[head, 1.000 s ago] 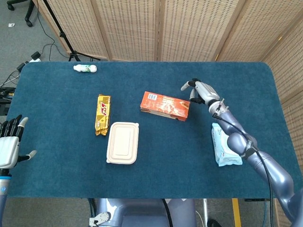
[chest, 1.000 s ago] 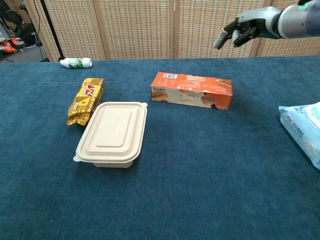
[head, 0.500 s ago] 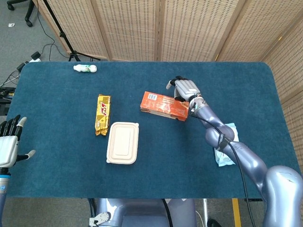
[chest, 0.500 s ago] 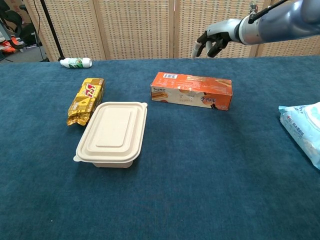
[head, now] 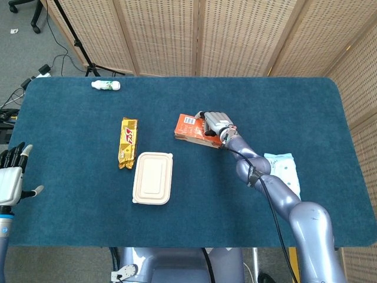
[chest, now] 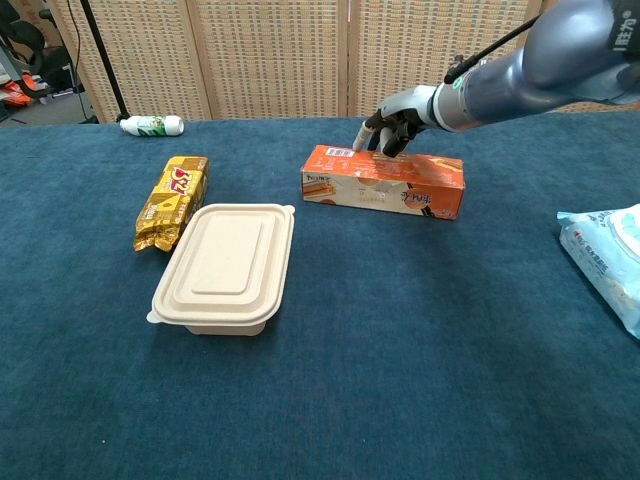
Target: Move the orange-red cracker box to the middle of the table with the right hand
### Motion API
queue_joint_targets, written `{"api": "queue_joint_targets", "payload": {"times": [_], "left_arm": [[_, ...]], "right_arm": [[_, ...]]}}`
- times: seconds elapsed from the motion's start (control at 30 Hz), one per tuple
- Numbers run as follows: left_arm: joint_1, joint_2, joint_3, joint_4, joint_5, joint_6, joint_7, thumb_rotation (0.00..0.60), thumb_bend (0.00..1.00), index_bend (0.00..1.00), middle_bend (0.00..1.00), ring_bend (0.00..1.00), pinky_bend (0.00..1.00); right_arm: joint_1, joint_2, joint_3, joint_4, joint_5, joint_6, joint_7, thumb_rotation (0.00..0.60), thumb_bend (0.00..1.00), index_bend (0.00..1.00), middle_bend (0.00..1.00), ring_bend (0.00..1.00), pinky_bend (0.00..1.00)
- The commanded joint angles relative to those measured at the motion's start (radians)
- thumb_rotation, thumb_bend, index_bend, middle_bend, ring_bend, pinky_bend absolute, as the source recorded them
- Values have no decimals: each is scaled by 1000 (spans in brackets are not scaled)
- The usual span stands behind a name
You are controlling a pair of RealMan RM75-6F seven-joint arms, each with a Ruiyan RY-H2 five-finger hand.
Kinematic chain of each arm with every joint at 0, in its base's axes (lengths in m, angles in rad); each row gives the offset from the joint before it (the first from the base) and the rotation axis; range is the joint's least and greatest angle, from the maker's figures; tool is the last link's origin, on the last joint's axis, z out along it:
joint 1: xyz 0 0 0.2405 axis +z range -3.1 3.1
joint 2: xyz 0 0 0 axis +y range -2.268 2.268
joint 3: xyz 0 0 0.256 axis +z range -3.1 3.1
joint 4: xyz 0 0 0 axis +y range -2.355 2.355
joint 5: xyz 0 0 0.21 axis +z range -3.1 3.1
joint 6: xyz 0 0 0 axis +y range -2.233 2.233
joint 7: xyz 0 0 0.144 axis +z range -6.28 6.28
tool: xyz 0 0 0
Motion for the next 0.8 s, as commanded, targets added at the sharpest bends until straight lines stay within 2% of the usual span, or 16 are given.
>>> {"api": "queue_joint_targets", "payload": {"times": [0.03,0.13,0.3,0.8], "left_arm": [[0,0,0,0,-1,1,0,600,0,0,0,0,0],[-1,-1,1,0,-1,0,2,600,0,0,0,0,0],[-1,-1,4,-4,3,0,3,600,0,0,0,0,0],[0,3,14,-19,22,8,0,600,0,0,0,0,0]], "right_arm": [[3,6,-9,-6,-3,-14,19,600,1000,190,255,200,168],[-6,29,-19,-37,-16,-17,25,600,1000,198,267,230,202],[-52,102,-39,-153,-29,-44,44,600,1000,239,278,253,222],[-262,401,-72,-674,-142,59,42,600,1000,260,288,253,222]]}}
